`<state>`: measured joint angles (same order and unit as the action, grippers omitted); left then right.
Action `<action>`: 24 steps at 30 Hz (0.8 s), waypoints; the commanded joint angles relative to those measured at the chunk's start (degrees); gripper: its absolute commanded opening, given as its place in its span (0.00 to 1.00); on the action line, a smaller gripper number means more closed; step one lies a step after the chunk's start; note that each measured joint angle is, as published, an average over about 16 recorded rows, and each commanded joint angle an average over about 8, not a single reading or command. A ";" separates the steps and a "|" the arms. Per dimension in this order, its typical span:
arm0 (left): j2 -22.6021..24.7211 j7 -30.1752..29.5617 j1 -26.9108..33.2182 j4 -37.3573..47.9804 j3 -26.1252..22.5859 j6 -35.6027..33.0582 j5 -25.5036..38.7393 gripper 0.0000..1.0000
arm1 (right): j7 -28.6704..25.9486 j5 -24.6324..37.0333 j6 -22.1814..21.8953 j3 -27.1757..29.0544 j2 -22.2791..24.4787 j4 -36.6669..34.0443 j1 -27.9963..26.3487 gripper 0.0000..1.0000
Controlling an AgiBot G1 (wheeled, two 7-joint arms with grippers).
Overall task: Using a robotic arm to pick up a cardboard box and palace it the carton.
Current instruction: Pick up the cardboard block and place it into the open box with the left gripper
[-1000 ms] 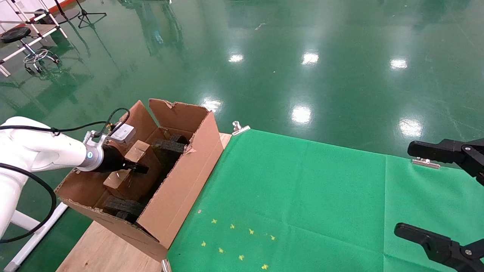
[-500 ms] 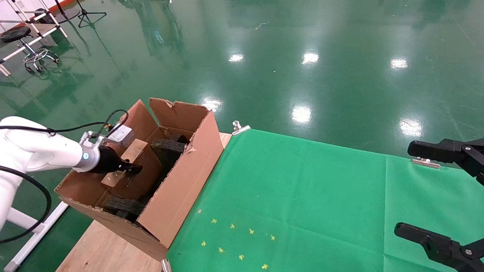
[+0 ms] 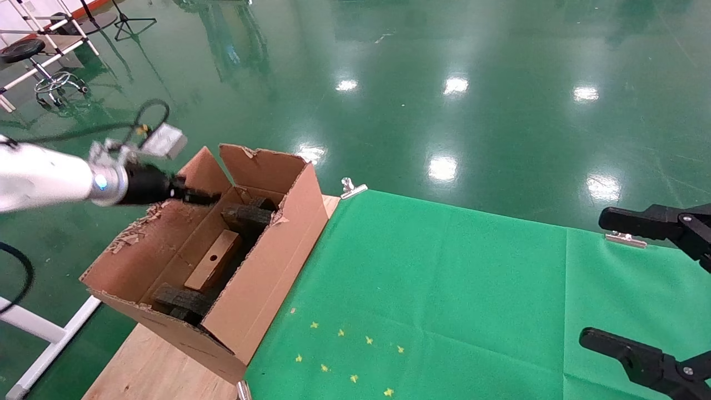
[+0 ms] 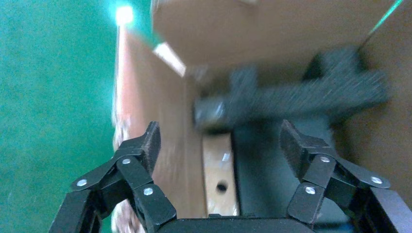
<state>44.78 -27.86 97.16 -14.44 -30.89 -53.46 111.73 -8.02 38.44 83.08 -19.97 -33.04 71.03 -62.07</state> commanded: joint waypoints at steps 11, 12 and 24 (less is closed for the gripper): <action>-2.87 -0.25 0.16 -8.88 1.47 -6.53 -3.10 1.00 | 0.00 -0.02 -0.01 0.00 0.00 -0.01 0.01 1.00; -2.86 -0.17 0.02 -8.91 1.51 -6.55 -3.31 1.00 | 0.00 -0.02 -0.01 0.00 0.01 -0.01 0.01 1.00; -3.98 2.68 -5.80 -17.05 3.70 -10.74 -14.23 1.00 | 0.01 -0.03 -0.01 0.00 0.01 -0.02 0.01 1.00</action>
<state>40.80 -25.19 91.36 -31.48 -27.19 -64.20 97.52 -8.01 38.41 83.07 -19.97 -33.03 71.02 -62.06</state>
